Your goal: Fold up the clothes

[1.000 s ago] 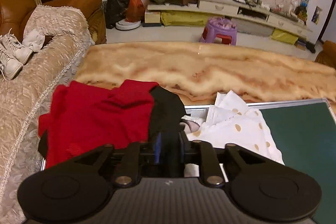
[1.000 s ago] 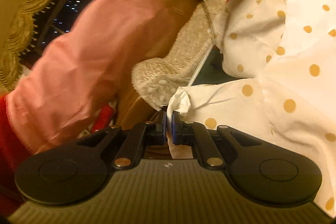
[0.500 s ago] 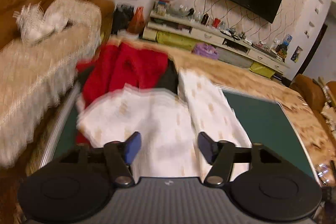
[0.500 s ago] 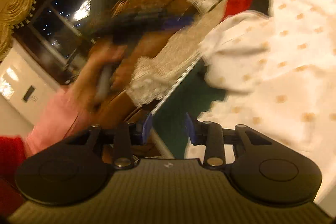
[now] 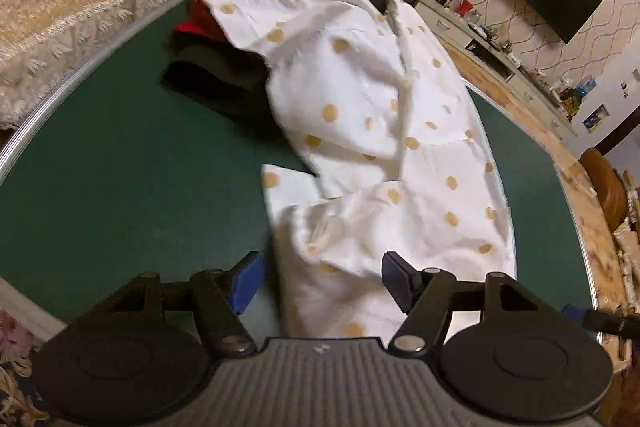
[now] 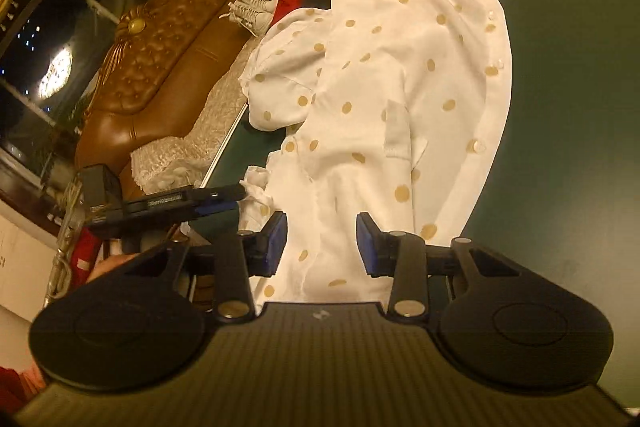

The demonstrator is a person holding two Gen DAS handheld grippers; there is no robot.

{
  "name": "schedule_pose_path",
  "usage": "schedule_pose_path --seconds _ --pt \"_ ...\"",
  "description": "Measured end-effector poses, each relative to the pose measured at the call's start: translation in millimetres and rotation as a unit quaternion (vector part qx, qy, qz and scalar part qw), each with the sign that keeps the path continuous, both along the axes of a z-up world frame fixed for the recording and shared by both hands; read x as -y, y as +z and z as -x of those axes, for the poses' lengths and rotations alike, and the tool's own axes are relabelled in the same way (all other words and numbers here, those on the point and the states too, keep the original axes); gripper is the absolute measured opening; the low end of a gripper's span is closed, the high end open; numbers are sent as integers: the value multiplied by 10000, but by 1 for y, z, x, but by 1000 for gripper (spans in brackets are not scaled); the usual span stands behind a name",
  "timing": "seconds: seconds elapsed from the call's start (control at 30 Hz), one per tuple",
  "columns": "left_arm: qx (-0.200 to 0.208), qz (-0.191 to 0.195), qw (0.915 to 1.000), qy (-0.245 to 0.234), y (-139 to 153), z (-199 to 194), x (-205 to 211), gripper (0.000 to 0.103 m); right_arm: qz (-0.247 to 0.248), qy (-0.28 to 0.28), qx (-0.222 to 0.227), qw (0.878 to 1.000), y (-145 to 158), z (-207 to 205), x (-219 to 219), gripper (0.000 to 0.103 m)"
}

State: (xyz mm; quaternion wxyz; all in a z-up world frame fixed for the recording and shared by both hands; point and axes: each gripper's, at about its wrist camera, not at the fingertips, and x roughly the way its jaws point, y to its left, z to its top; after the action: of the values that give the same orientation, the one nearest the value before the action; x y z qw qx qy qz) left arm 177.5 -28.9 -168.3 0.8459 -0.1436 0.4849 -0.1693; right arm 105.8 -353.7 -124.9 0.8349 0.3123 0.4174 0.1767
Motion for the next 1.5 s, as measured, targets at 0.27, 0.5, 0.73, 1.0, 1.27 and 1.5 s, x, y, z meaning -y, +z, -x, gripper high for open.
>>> schedule_pose_path --seconds 0.27,0.5,0.73,1.0,1.27,1.5 --pt "83 -280 9995 104 -5 -15 28 17 49 16 -64 10000 -2 0 -13 45" --pt "383 -406 9982 237 12 -14 2 6 -37 -72 -145 9999 -9 5 -9 45" --pt "1325 -698 9887 100 79 -20 -13 5 -160 -205 -150 9995 -16 7 0 45" --pt "2662 -1098 9547 -754 168 -79 -4 5 -274 -191 -192 9993 -23 5 0 45" --pt "2702 -1434 9476 -922 176 -186 -9 6 -351 -368 -264 9984 -34 5 11 45" --pt "1573 -1480 9741 -673 89 -248 -19 14 -360 -281 -390 9982 -46 -6 9 45"
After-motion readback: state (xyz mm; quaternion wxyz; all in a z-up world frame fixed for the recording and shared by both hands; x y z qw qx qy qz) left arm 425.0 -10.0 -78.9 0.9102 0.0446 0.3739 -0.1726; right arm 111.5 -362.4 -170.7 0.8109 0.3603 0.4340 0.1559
